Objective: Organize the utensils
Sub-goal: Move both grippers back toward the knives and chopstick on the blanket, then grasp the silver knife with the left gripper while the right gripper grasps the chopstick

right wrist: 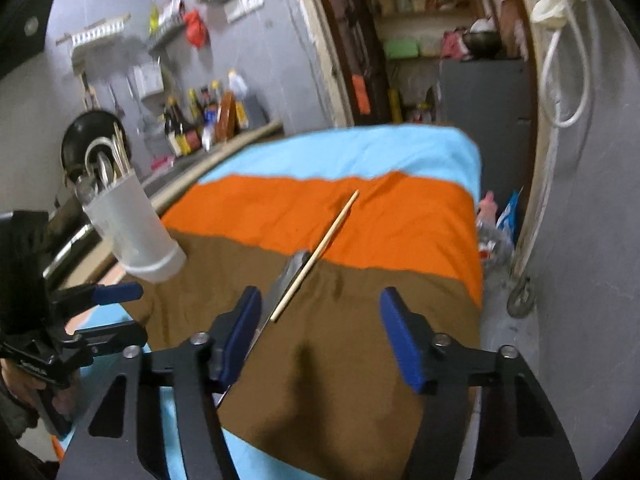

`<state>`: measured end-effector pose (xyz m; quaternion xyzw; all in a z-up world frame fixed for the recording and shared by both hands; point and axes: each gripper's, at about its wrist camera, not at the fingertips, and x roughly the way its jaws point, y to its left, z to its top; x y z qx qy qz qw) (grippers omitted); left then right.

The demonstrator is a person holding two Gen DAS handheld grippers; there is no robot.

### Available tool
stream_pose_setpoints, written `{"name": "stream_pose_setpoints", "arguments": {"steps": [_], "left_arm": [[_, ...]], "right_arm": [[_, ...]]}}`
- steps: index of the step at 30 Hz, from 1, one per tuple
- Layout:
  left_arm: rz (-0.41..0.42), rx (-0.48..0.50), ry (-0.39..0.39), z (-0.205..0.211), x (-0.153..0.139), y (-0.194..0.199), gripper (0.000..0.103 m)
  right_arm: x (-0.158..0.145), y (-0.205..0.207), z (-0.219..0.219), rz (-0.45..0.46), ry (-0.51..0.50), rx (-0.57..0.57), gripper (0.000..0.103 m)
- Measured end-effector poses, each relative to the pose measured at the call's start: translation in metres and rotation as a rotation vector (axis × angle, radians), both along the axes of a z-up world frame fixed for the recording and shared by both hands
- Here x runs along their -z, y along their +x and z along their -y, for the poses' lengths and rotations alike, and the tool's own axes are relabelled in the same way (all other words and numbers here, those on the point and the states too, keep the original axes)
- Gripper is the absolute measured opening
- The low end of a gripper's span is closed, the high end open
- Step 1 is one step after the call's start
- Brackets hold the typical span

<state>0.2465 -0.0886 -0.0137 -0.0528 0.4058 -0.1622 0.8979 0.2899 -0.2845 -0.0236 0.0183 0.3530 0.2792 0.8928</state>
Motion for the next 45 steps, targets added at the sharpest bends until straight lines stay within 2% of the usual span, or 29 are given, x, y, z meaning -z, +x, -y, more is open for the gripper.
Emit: {"name": "stream_pose_setpoints", "arguments": {"steps": [5,7,14,18,23,25,35,37,39,45], "left_arm": [[-0.059,-0.007,-0.008,-0.005,0.01,0.008,0.094],[-0.071,-0.003,-0.01,-0.005,0.012,0.009,0.086],[-0.087,0.012,-0.024,-0.008,0.013,0.014,0.074],[-0.093,0.043,-0.045,-0.004,0.011,0.017,0.064],[-0.105,0.106,-0.042,0.014,0.011,0.024,0.057],[-0.122,0.133,-0.04,0.021,0.013,0.029,0.051],[-0.178,0.216,0.004,0.057,0.024,0.056,0.037],[-0.18,0.217,0.019,0.061,0.026,0.059,0.027],[-0.183,0.211,0.033,0.061,0.028,0.064,0.021],[-0.191,0.193,0.025,0.06,0.031,0.066,0.017]], "right_arm": [[0.01,0.018,-0.02,-0.06,-0.049,-0.049,0.042],[0.014,0.027,-0.026,-0.087,-0.066,-0.069,0.038],[0.02,0.045,-0.042,-0.126,-0.161,-0.086,0.025],[0.017,0.041,-0.043,-0.121,-0.238,-0.108,0.009],[0.014,0.031,-0.033,-0.113,-0.272,-0.117,0.005],[0.013,0.028,-0.026,-0.117,-0.263,-0.117,0.005],[0.011,0.014,0.006,-0.164,-0.187,-0.106,0.004],[0.013,0.013,0.011,-0.171,-0.174,-0.101,0.003],[0.014,0.012,0.016,-0.179,-0.158,-0.093,0.003],[0.017,0.011,0.021,-0.192,-0.126,-0.077,0.003]]}}
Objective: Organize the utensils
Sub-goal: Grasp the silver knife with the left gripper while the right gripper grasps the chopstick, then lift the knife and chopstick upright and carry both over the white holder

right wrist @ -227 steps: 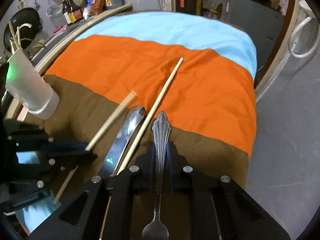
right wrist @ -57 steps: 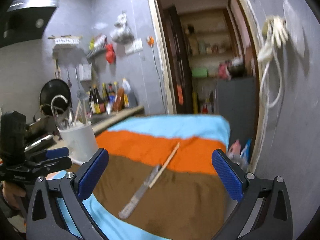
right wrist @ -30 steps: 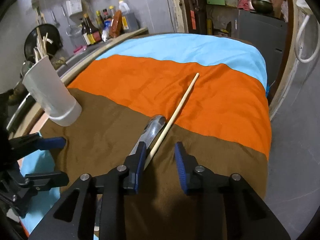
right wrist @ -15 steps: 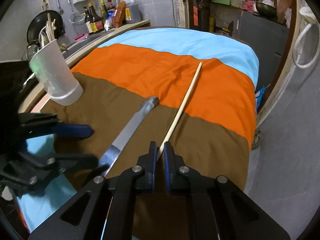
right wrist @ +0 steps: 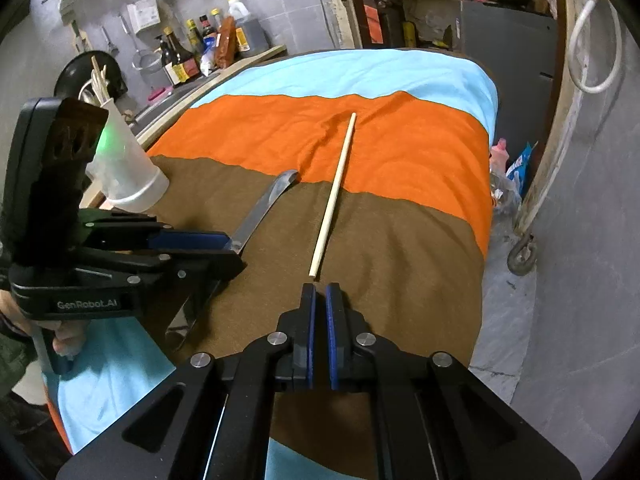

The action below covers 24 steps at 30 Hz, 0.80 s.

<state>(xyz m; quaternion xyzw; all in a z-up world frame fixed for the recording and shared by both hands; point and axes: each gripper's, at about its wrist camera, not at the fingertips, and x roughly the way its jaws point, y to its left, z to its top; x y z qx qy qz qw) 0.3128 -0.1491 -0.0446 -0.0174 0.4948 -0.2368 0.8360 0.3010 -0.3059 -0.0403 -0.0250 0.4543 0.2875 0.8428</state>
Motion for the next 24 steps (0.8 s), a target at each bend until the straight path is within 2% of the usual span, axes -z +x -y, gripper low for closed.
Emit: {"name": "stream_pose_setpoints", "arguments": {"steps": [6,11,13,14,15,19,21,24], "left_arm": [[-0.006,-0.004,0.017,-0.009,-0.002,-0.006,0.013],[0.015,-0.009,0.058,-0.022,-0.007,-0.015,0.013],[0.033,-0.015,0.088,-0.026,-0.008,-0.018,0.013],[0.034,-0.018,0.093,-0.031,-0.009,-0.019,0.013],[0.03,-0.023,0.093,-0.035,-0.009,-0.019,0.013],[-0.006,-0.006,0.071,-0.042,-0.008,-0.015,0.014],[-0.01,0.007,0.089,-0.038,-0.009,-0.014,0.014],[0.005,0.04,0.155,-0.027,-0.008,-0.014,0.015]], "right_arm": [[0.001,-0.011,0.004,-0.015,0.011,0.002,0.003],[-0.004,-0.011,0.004,0.026,0.007,0.012,0.005],[-0.006,-0.004,0.001,0.04,0.008,0.02,0.011],[-0.006,0.001,-0.001,0.042,0.014,0.023,0.023],[-0.006,0.006,-0.004,0.042,0.022,0.021,0.03],[-0.003,0.03,-0.024,0.034,-0.016,-0.008,0.03],[-0.001,0.045,-0.033,0.014,-0.036,-0.013,0.03],[0.002,0.07,-0.045,-0.022,-0.063,-0.021,0.03]]}}
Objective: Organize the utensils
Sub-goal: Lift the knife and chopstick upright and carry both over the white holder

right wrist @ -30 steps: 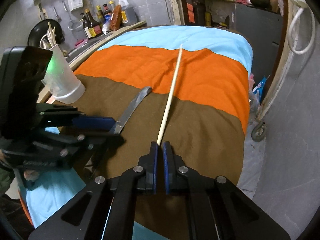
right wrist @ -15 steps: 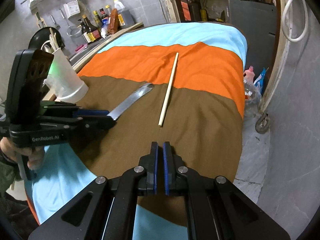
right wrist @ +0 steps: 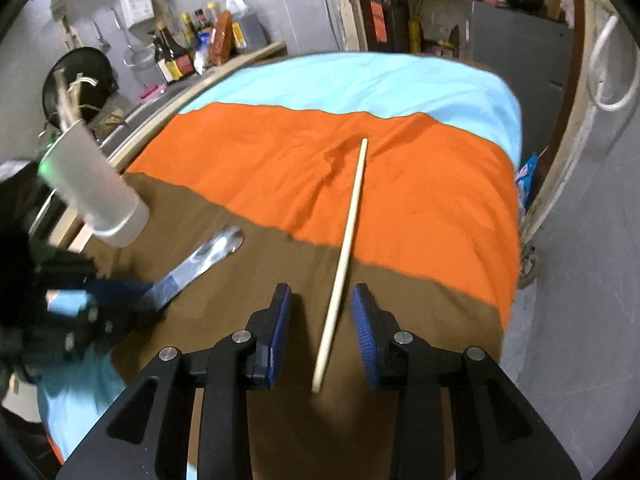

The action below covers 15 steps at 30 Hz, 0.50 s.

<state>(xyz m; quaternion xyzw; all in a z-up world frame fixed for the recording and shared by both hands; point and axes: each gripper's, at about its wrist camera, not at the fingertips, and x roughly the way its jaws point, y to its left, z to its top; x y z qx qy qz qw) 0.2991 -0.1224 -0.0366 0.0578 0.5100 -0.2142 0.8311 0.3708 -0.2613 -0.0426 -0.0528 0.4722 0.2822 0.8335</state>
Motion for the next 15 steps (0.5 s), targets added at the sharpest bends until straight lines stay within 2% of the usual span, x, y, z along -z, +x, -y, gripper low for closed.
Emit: {"name": "stream_pose_setpoints", "arguments": {"steps": [5,9,10,12,15], "left_arm": [[0.007,0.068,0.108,0.015,0.002,0.007,0.021],[0.015,0.103,0.161,0.023,0.006,0.012,0.024],[0.018,0.11,0.171,0.025,0.007,0.013,0.023],[0.025,0.117,0.175,0.027,0.007,0.013,0.019],[0.043,0.112,0.153,0.019,0.008,0.011,0.014]], "right_arm": [[0.002,0.025,-0.018,-0.027,-0.068,-0.038,0.03],[0.001,0.033,-0.025,-0.047,-0.1,-0.038,0.028],[0.001,0.033,-0.027,-0.041,-0.116,-0.032,0.026],[0.002,0.035,-0.03,-0.038,-0.137,-0.011,0.013],[0.002,0.039,-0.025,-0.078,-0.103,0.04,0.006]]}}
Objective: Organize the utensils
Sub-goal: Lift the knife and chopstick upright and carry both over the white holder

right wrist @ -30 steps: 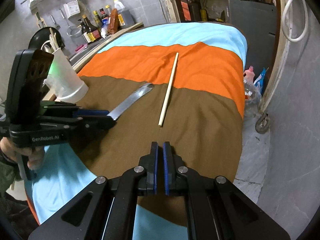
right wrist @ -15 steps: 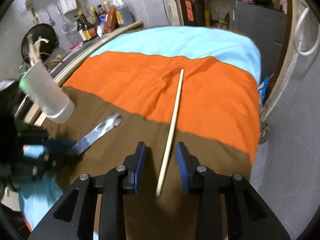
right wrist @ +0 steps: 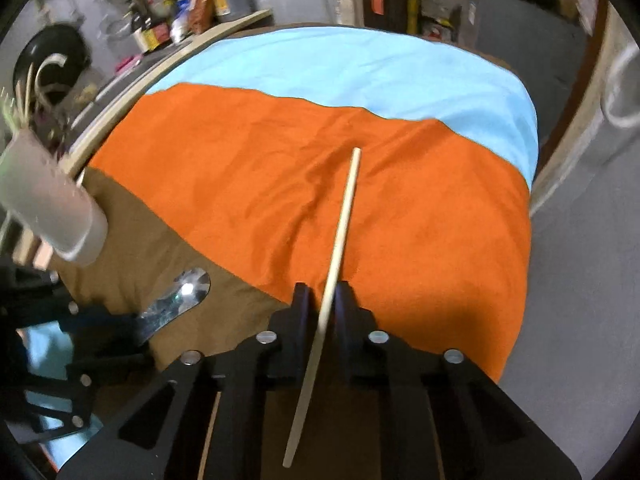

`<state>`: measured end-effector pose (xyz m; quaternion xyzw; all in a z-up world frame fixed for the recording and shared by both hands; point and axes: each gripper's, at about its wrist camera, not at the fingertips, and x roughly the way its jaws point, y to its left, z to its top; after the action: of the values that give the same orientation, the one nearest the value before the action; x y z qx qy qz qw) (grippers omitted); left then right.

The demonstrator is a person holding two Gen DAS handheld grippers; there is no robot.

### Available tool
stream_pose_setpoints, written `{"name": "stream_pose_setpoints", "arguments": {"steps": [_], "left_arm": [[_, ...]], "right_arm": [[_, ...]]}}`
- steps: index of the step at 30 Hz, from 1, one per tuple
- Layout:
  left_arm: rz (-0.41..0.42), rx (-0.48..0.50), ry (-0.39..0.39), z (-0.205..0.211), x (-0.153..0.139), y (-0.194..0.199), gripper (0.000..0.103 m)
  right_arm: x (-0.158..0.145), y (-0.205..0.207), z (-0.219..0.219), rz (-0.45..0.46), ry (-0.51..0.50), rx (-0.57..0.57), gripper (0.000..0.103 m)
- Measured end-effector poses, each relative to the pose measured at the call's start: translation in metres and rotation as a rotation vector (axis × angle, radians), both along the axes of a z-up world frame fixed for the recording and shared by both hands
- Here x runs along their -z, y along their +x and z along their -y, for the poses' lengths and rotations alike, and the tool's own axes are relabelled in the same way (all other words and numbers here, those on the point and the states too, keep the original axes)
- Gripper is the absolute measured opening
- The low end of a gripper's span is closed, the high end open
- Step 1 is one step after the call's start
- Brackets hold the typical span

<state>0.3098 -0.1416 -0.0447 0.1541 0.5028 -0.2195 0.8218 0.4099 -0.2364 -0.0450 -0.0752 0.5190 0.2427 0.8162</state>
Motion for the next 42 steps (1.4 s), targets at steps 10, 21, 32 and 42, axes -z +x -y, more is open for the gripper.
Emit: {"name": "stream_pose_setpoints", "arguments": {"steps": [10,21,32,42], "left_arm": [[0.11,-0.054,-0.245,-0.039,-0.007,-0.034,0.013],[0.432,-0.085,-0.432,-0.063,-0.064,-0.095,0.013],[0.67,-0.202,-0.556,-0.113,-0.116,-0.113,0.013],[0.863,-0.353,-0.59,-0.197,-0.154,-0.115,0.013]], "right_arm": [[-0.013,-0.043,0.017,0.135,0.152,0.045,0.003],[-0.063,-0.127,0.008,0.515,0.441,0.028,0.003],[-0.114,-0.157,-0.034,0.759,0.607,-0.077,0.003],[-0.139,-0.148,-0.085,0.83,0.855,-0.127,0.003]]}}
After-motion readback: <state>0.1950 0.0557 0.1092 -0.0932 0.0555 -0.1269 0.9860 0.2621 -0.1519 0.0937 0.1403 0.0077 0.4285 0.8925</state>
